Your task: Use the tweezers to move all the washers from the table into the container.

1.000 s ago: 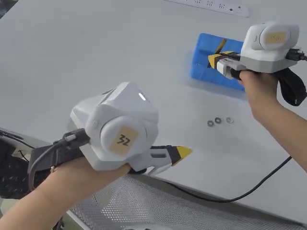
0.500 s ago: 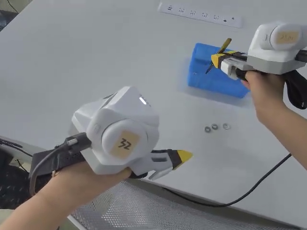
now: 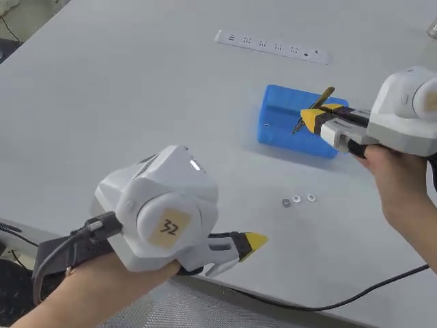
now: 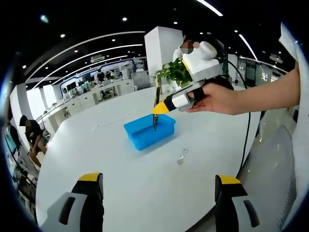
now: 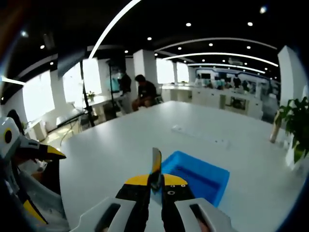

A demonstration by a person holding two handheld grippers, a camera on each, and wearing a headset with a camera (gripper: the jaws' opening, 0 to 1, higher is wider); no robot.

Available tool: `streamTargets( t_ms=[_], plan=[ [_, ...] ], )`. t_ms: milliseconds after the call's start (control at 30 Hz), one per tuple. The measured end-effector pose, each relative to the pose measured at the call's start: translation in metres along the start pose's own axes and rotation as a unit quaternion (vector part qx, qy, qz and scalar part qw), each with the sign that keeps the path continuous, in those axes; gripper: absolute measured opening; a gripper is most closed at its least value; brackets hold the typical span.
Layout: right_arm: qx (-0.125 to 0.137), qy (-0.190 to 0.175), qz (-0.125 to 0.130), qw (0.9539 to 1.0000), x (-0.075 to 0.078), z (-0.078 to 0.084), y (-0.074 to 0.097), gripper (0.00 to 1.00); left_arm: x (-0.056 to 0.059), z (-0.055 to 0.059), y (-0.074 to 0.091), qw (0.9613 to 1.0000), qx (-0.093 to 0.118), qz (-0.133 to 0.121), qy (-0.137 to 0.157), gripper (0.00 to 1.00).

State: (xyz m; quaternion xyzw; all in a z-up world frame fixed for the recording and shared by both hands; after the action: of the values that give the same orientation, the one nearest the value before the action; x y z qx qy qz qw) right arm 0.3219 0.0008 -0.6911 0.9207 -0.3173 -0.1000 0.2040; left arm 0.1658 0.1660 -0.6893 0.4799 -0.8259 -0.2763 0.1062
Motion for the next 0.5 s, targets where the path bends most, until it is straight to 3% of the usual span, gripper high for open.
streamTargets(
  t_ms=[200,500],
  plan=[
    [-0.021,-0.006,-0.009,0.9997,-0.019,0.022,0.01,0.04,0.002,-0.001,0.002,1.0,0.001,-0.001,-0.004,0.98],
    [-0.056,-0.029,-0.01,0.9979,-0.025,0.05,0.018,0.04,0.002,0.001,0.005,1.0,0.006,-0.007,0.0,0.98]
  ],
)
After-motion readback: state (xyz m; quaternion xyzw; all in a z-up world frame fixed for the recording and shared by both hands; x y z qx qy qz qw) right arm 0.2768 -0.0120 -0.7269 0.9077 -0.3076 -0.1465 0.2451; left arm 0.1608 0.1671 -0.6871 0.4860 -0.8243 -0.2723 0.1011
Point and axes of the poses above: the centre of the closed fingertips' face, and the gripper's own axes: y roughly backward along the fingers, x roughly to its right, z roughly out of its underside, the point moved 9 cm from there along y, roughly backward along the fingers, and after that the axes turned 1 degree about y, right-handed, at the moved point
